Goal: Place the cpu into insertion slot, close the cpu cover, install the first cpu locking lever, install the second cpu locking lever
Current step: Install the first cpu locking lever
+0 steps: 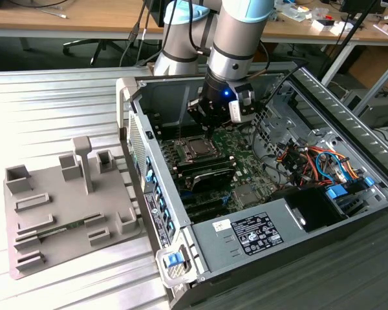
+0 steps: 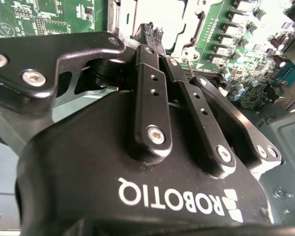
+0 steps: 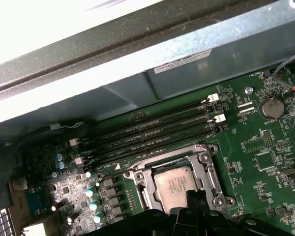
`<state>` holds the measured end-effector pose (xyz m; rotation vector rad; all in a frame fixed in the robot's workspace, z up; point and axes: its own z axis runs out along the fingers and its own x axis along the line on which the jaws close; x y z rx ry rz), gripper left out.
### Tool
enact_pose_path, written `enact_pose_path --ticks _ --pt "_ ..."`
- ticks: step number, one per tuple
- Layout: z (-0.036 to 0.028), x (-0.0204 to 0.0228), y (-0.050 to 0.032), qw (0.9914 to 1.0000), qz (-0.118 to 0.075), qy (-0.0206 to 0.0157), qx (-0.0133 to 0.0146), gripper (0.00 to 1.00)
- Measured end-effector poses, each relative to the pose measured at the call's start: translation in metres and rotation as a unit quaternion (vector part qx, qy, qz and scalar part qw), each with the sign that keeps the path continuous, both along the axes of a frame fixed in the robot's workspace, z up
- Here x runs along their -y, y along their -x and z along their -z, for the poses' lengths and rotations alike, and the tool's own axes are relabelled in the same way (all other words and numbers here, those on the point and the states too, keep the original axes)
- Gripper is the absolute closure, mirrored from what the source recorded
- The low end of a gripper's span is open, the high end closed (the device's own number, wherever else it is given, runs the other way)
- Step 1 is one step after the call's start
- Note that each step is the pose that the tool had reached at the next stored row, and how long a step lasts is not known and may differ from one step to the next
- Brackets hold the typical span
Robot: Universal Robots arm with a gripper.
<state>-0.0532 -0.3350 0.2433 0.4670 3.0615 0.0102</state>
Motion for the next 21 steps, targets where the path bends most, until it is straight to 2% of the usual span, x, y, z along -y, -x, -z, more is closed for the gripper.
enact_pose_path --ticks 21 --pt "0.0 0.0 0.0 0.9997 -0.024 0.0 0.0 0.89"
